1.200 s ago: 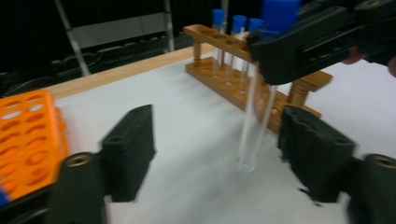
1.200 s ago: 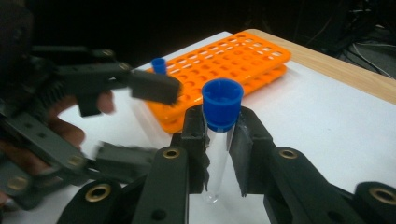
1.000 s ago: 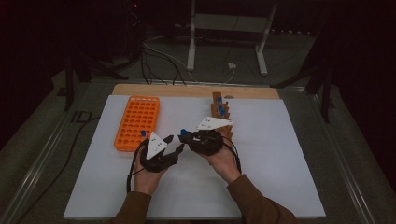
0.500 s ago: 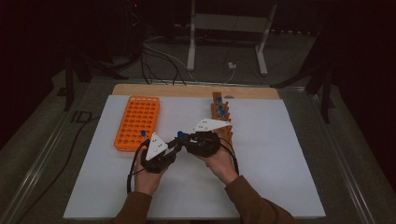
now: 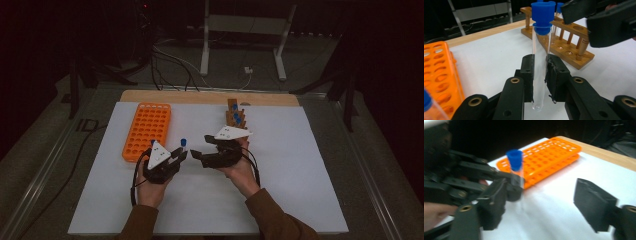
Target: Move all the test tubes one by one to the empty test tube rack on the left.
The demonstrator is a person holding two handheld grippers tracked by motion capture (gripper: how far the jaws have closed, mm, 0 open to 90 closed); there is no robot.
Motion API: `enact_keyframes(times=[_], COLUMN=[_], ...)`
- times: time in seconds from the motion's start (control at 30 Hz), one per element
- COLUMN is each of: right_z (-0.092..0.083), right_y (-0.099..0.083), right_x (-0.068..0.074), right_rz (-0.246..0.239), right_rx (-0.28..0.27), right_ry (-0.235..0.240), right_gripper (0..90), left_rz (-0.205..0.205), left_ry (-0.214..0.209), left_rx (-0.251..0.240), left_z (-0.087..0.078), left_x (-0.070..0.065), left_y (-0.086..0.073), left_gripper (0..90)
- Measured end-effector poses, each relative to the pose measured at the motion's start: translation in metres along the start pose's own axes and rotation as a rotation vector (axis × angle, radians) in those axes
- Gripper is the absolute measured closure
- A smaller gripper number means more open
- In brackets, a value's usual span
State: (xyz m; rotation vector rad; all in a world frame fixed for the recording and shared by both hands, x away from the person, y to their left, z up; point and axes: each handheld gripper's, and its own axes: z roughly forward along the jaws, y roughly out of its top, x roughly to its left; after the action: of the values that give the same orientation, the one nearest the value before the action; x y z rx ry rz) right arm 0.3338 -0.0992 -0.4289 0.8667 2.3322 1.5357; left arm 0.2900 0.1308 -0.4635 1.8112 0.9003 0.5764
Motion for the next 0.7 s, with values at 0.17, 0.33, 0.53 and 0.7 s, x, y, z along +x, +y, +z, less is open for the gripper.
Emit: enact_keyframes(times=[0.17,0.33,0.53,0.7], right_z=[-0.002,-0.006,-0.015,-0.024], right_y=[-0.004,-0.01,-0.014,-0.018], right_x=[-0.004,-0.009,-0.018,-0.027], right_rz=[-0.013,-0.03,-0.035,-0.021], right_rx=[0.012,0.015,0.01,-0.007], right_ry=[-0.047,-0.058,-0.064,-0.085], right_gripper=[15.0,6.3,0.8,0.0], left_rz=[-0.005,-0.014,-0.017,-0.024], left_ry=[0.001,0.007,-0.004,-0.003], left_rx=[0.003,-0.004,-0.013,-0.024], left_z=[-0.006,-0.011,-0.016,-0.021], left_x=[0.007,0.013,0.018,0.024], left_y=[-0.003,-0.004,-0.005,-0.006], left_gripper=[76.3,76.2,76.2,76.1])
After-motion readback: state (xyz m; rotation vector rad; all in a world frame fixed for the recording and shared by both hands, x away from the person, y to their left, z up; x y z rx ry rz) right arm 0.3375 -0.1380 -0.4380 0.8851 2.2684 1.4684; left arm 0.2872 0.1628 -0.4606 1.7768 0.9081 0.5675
